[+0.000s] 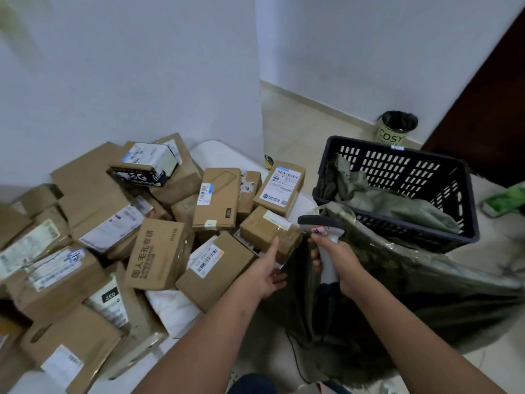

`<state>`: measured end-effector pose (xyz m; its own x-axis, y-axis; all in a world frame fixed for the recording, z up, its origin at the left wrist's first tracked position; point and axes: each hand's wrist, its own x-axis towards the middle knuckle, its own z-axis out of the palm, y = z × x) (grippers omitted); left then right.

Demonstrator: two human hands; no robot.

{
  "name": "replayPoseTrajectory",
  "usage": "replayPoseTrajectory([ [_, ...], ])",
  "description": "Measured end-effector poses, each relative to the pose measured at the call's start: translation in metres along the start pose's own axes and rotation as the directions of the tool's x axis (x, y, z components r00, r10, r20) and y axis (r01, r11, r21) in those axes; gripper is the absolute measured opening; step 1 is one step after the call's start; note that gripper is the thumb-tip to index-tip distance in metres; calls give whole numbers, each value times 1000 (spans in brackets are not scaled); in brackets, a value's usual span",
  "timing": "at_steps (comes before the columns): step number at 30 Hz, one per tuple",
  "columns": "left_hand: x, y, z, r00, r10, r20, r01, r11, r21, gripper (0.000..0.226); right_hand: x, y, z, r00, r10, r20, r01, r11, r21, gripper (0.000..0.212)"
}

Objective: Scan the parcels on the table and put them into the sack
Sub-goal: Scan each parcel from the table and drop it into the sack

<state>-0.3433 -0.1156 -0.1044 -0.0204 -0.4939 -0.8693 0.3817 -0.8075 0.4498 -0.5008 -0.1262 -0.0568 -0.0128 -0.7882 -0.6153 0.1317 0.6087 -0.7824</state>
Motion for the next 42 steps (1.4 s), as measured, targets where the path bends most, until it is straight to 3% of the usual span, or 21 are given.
replayPoseTrajectory([
  [9,-1,4,-1,997,69,27,-61,972,-225,65,1,8,-19,999,42,-15,-42,999,-14,23],
  [16,-46,14,-36,985,123,121,-102,981,-164,51,-3,3,-9,1000,21,6,-21,1000,-3,19],
  [20,-74,26,-61,956,274,102,-248,945,-213,47,-8,-2,3,999,37,24,-37,999,3,20],
  [24,-89,37,-87,878,478,13,-467,863,-195,62,-11,-5,19,997,47,60,-48,999,16,25],
  [28,-101,42,-116,856,516,-31,-515,846,-135,69,-16,-7,38,991,49,121,-51,999,13,28],
  [32,-108,43,-137,834,545,-82,-548,802,-237,58,-23,-8,57,984,60,170,-58,998,-15,20],
  [35,-111,40,-145,838,539,-88,-530,765,-366,26,-26,-7,68,979,64,195,-55,997,-51,21],
  [38,-105,30,-150,803,554,-218,-593,778,-209,8,-31,-5,74,974,60,218,-42,996,-85,23],
  [39,-102,29,-151,776,577,-254,-624,760,-180,11,-33,-6,76,973,51,226,-29,995,-100,24],
  [42,-96,26,-154,728,640,-246,-685,662,-304,57,-38,-12,81,971,16,239,20,989,-148,27],
])
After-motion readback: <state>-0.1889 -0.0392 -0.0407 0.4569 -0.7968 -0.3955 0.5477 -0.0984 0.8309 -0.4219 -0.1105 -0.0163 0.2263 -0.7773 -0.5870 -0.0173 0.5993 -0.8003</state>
